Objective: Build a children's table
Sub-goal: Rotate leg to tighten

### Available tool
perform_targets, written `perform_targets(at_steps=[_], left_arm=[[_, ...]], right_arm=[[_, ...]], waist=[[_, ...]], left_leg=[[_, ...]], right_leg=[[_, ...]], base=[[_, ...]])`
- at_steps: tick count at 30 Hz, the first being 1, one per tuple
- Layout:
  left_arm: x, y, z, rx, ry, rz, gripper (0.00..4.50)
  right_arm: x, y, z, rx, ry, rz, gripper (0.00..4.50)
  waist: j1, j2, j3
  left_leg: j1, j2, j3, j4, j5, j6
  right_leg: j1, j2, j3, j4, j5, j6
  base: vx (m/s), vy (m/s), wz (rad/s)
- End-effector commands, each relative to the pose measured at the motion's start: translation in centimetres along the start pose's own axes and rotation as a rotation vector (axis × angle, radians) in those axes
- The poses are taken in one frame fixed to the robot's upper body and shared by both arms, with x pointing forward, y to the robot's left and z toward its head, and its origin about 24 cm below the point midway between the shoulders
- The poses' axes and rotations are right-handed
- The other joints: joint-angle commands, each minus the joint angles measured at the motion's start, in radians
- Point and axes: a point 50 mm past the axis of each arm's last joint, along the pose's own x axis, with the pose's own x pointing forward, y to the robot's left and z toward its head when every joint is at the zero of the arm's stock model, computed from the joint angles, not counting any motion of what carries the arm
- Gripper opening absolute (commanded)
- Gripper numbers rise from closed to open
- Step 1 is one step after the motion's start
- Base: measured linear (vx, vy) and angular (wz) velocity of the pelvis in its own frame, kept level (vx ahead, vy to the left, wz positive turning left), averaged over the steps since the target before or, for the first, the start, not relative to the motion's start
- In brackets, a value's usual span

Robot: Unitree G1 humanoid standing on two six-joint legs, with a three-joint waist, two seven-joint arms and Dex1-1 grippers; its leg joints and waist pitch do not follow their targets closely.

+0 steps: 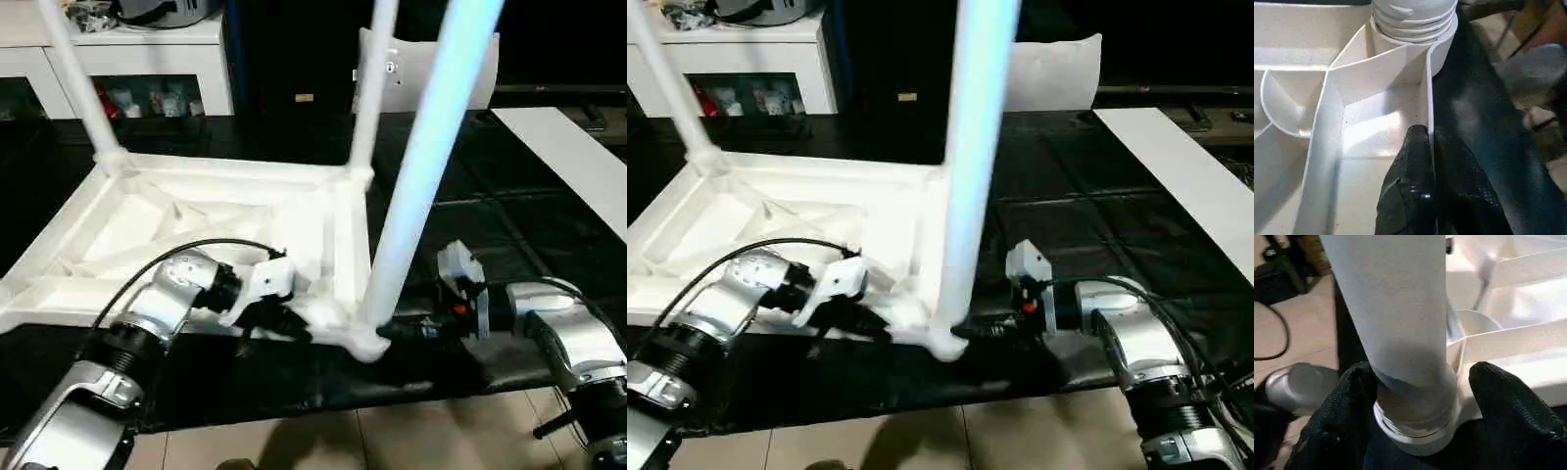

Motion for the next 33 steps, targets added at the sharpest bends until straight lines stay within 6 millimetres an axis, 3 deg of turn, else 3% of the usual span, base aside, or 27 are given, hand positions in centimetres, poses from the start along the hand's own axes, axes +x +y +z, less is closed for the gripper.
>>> perform_targets(at_steps=[1, 4, 13, 21, 23, 26, 28, 29, 30, 33], left_arm=[[0.5, -0.1, 1.6, 0.082, 0.014, -0.104, 0.00], [0.6, 0.0, 1.7, 0.087, 0.011, -0.106, 0.00], [0.8, -0.1, 1.6, 0.076, -0.002, -0.110, 0.00], [1.5, 1.2, 2.3, -0.010, -0.101, 0.101, 0.00], [1.6, 1.3, 2.5, -0.019, -0.113, 0.123, 0.00], [2.6, 1.9, 3.4, -0.078, -0.154, 0.224, 0.00], [3.1, 2.6, 4.1, -0.110, -0.177, 0.302, 0.00], [3.1, 2.6, 4.1, -0.110, -0.177, 0.302, 0.00], [3.5, 3.2, 4.9, -0.140, -0.194, 0.372, 0.00], [4.5, 4.4, 6.4, -0.217, -0.252, 0.489, 0.00]], right_arm=[[-0.1, -0.3, 0.4, 0.007, -0.003, 0.001, 2.96], [0.1, -0.2, 0.4, 0.016, -0.011, 0.021, 2.76], [0.5, 0.7, 0.2, 0.061, -0.041, 0.091, 2.15], [1.6, 1.5, -0.1, 0.128, -0.138, 0.030, 2.00], [1.8, 1.4, -0.1, 0.134, -0.147, 0.005, 1.99], [3.4, 0.1, -0.2, 0.118, -0.158, -0.195, 1.99], [4.4, -1.0, 0.0, 0.141, -0.167, -0.327, 1.98], [4.4, -1.0, 0.0, 0.141, -0.167, -0.327, 1.96], [5.3, -1.7, 0.6, 0.160, -0.191, -0.413, 1.95], [7.1, -2.9, 2.0, 0.227, -0.235, -0.580, 1.94]], waist=[[-0.004, -0.007, -0.070], [0.004, -0.008, -0.070], [0.006, -0.008, -0.071], [0.010, -0.008, -0.069], [0.008, -0.011, -0.067], [-0.007, -0.011, -0.064], [-0.030, -0.011, -0.064], [-0.030, -0.011, -0.064], [-0.048, -0.010, -0.064], [-0.066, -0.007, -0.066]], left_leg=[[0.004, 0.036, -0.003, -0.070, -0.147, 0.072], [0.004, 0.035, -0.002, -0.069, -0.147, 0.066], [0.003, 0.034, -0.002, -0.069, -0.137, 0.064], [0.005, 0.034, -0.003, -0.070, -0.152, 0.053], [0.005, 0.029, -0.003, -0.070, -0.167, 0.046], [0.004, 0.023, -0.006, -0.070, -0.182, 0.028], [0.000, 0.018, -0.010, -0.069, -0.191, 0.018], [0.000, 0.018, -0.010, -0.069, -0.191, 0.018], [-0.005, 0.017, -0.011, -0.069, -0.190, 0.025], [0.000, 0.012, -0.007, -0.065, -0.172, 0.034]], right_leg=[[0.060, -0.070, 0.064, -0.070, -0.347, -0.126], [0.061, -0.072, 0.065, -0.071, -0.355, -0.123], [0.062, -0.071, 0.063, -0.072, -0.359, -0.111], [0.059, -0.073, 0.062, -0.077, -0.394, -0.098], [0.060, -0.074, 0.058, -0.087, -0.442, -0.078], [0.058, -0.075, 0.050, -0.097, -0.500, -0.047], [0.064, -0.073, 0.042, -0.103, -0.520, -0.026], [0.064, -0.073, 0.042, -0.103, -0.520, -0.026], [0.066, -0.070, 0.041, -0.104, -0.510, -0.025], [0.058, -0.066, 0.044, -0.104, -0.482, -0.047]], base=[[0.000, 0.000, 0.00], [0.000, 0.000, 0.00], [0.000, 0.000, 0.00], [0.000, 0.000, 0.00], [0.000, 0.000, 0.00], [0.000, 0.000, 0.00], [0.000, 0.000, 0.00], [0.000, 0.000, 0.00], [0.000, 0.000, 0.00], [0.000, 0.000, 0.00]])
